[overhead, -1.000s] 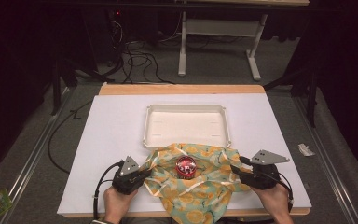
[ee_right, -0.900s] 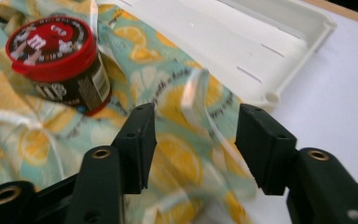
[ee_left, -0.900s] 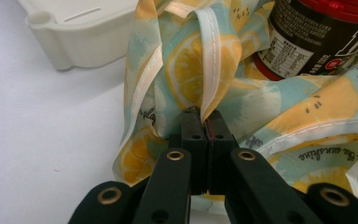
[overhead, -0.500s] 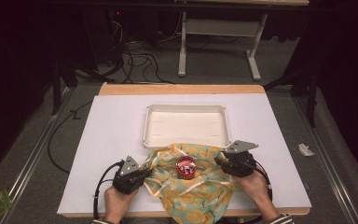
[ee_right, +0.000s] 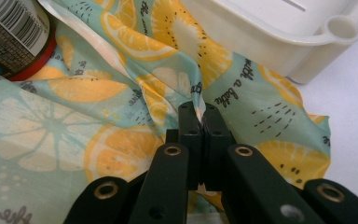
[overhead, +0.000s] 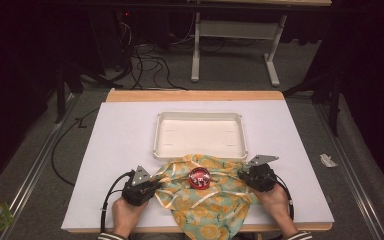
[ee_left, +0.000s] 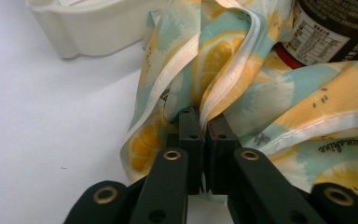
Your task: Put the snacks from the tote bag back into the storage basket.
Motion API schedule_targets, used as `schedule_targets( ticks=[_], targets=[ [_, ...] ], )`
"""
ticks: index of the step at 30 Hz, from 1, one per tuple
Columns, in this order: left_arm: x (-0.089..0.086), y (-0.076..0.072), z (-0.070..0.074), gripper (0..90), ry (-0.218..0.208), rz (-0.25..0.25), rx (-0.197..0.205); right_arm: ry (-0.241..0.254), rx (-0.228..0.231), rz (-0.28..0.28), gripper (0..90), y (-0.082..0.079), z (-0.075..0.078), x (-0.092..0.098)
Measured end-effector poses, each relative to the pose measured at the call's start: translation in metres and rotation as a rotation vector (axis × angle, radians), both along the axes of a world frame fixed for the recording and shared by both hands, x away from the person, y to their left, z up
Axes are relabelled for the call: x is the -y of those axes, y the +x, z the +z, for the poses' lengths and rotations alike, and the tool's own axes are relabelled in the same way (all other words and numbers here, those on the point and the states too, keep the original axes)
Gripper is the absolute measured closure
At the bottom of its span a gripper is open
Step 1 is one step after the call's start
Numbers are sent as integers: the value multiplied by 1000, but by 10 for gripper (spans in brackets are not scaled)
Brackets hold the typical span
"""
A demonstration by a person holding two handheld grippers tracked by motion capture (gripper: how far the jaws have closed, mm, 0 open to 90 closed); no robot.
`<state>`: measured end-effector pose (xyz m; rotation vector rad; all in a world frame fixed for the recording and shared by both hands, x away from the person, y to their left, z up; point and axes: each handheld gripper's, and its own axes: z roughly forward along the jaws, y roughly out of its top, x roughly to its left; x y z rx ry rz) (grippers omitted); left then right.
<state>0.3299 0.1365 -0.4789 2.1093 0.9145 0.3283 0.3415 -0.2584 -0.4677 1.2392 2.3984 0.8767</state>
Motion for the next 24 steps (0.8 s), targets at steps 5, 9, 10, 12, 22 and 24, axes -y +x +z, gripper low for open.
schedule_targets(
  ticks=[5,9,10,12,22,24],
  targets=[
    [-4,-7,13,712,-15,20,41,-2,-2,5,900,-3,0,-2],
    [-2,-11,27,593,-30,29,76,-10,-4,16,900,-4,1,-5],
    [0,-12,32,562,-27,30,89,-10,-1,20,899,-4,0,-6],
    [3,-13,37,500,-29,42,118,-11,0,21,899,-4,0,-6],
    [21,10,47,394,-22,10,86,-13,1,29,895,-4,0,-6],
    [27,16,44,393,-9,2,72,-12,0,26,894,-4,0,-7]
  ],
)
